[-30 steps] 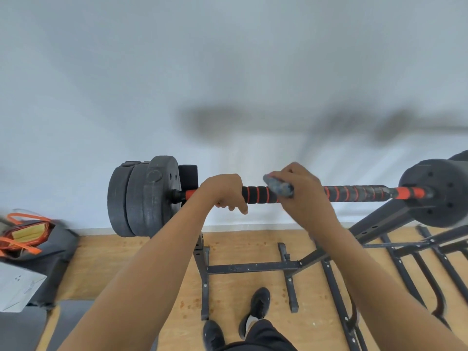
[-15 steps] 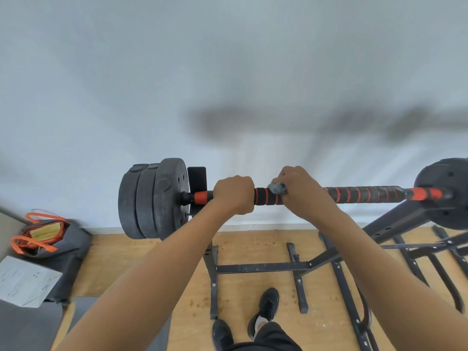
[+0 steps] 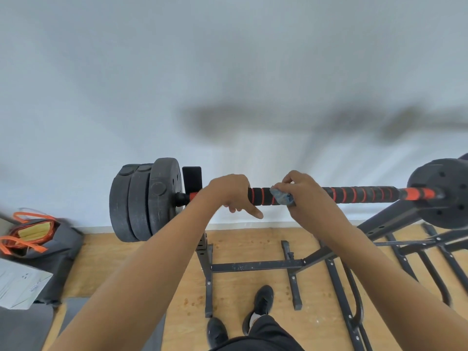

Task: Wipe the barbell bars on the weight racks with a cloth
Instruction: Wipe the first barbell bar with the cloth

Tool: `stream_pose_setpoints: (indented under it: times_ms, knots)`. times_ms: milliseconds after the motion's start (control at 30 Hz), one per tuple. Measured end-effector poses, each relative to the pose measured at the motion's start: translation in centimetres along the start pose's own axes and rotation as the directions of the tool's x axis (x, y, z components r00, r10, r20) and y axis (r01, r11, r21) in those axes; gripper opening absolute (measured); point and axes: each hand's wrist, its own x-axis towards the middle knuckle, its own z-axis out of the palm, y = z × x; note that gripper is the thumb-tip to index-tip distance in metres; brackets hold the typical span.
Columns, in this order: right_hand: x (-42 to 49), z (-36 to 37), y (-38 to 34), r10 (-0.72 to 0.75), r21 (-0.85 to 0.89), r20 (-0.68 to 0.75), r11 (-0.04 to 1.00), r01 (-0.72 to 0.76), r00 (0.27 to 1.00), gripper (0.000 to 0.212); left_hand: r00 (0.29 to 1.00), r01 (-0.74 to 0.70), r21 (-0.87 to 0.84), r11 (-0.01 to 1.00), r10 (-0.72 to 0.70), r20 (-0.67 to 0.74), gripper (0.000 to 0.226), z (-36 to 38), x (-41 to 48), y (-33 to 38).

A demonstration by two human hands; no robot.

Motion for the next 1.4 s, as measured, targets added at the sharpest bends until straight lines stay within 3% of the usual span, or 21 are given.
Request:
stream_pose_setpoints:
  times_ms: [67,133,200,300,400,500,600,667,733,800,867,967,1100,1200,1300,1400]
  knots:
    - [1.7,-0.5,0.3,0.019,0.021,0.020,1.000,-0.019,1.000,0.030,0.962,0.075,0.193,0.978,-0.020,-0.274,0.081,1.4,-1.4,0.3]
    - [3.5,-0.6,0.2,0.074,0.033,0.062,0.997,-0.076,0.995,0.024,0.897,0.132,0.305,0.943,0.018,-0.442,0.077,3.4,-2.4,0.7]
    - [4.5,-0.6,-0.3,0.102,0.074,0.113,0.991,-0.111,0.988,0.013,0.844,0.142,0.343,0.929,0.067,-0.532,0.062,5.0,-2.6,0.8]
    - [4.1,0.5,-0.7,0.133,0.098,0.120,0.985,-0.145,0.984,0.015,0.790,0.169,0.340,0.925,0.080,-0.609,0.026,4.8,-1.9,0.4]
    - [2.8,1.9,-0.8,0.128,0.117,0.011,0.985,-0.129,0.992,0.021,0.826,0.153,0.324,0.934,0.059,-0.561,0.021,3.8,-1.5,0.3]
    - [1.0,2.0,-1.1,0.075,0.073,-0.027,0.995,-0.073,0.997,0.014,0.887,0.131,0.287,0.949,0.017,-0.461,0.024,3.3,-1.0,0.3]
    - [-0.2,1.3,-1.5,0.079,0.016,-0.008,0.997,-0.079,0.997,0.021,0.987,0.088,0.114,0.990,-0.072,-0.142,0.036,1.1,-0.2,0.1]
    - [-0.5,1.0,-2.0,0.075,-0.018,0.039,0.997,-0.075,0.996,0.028,0.993,0.063,-0.041,0.997,-0.058,0.106,0.047,-0.3,0.2,0.0]
    - [-0.7,0.9,-1.9,0.076,-0.032,0.066,0.997,-0.074,0.995,0.033,0.979,0.059,-0.101,0.993,-0.038,0.199,0.048,-1.0,0.5,0.0]
    - [-0.5,0.3,-1.6,0.067,-0.008,0.082,0.998,-0.067,0.994,0.035,0.989,0.026,-0.088,0.996,-0.012,0.149,0.050,-0.8,0.1,0.0]
    - [0.2,-0.6,-1.1,0.076,0.036,0.106,0.996,-0.080,0.991,0.028,0.997,-0.033,0.021,0.999,0.034,-0.062,0.053,0.5,-0.9,0.0]
    - [2.3,-1.4,-0.6,0.120,0.050,0.105,0.991,-0.125,0.987,0.022,0.898,-0.022,0.255,0.967,0.131,-0.419,0.054,3.5,-2.4,0.5]
    - [3.8,-0.4,-0.6,0.123,0.065,0.103,0.989,-0.130,0.987,0.027,0.795,0.105,0.352,0.930,0.134,-0.592,0.030,5.2,-1.4,0.9]
    - [2.1,0.2,-1.5,0.118,0.091,0.097,0.988,-0.127,0.988,0.011,0.828,0.135,0.328,0.935,0.075,-0.555,0.021,4.2,-0.5,1.0]
    - [0.1,0.8,-1.9,0.081,0.065,0.070,0.994,-0.085,0.994,0.029,0.904,0.123,0.243,0.962,-0.008,-0.427,0.026,3.1,0.1,1.2]
    - [-1.2,1.3,-2.0,0.086,0.052,0.023,0.995,-0.087,0.996,0.035,0.979,0.097,0.112,0.989,-0.075,-0.187,0.031,1.6,0.7,1.1]
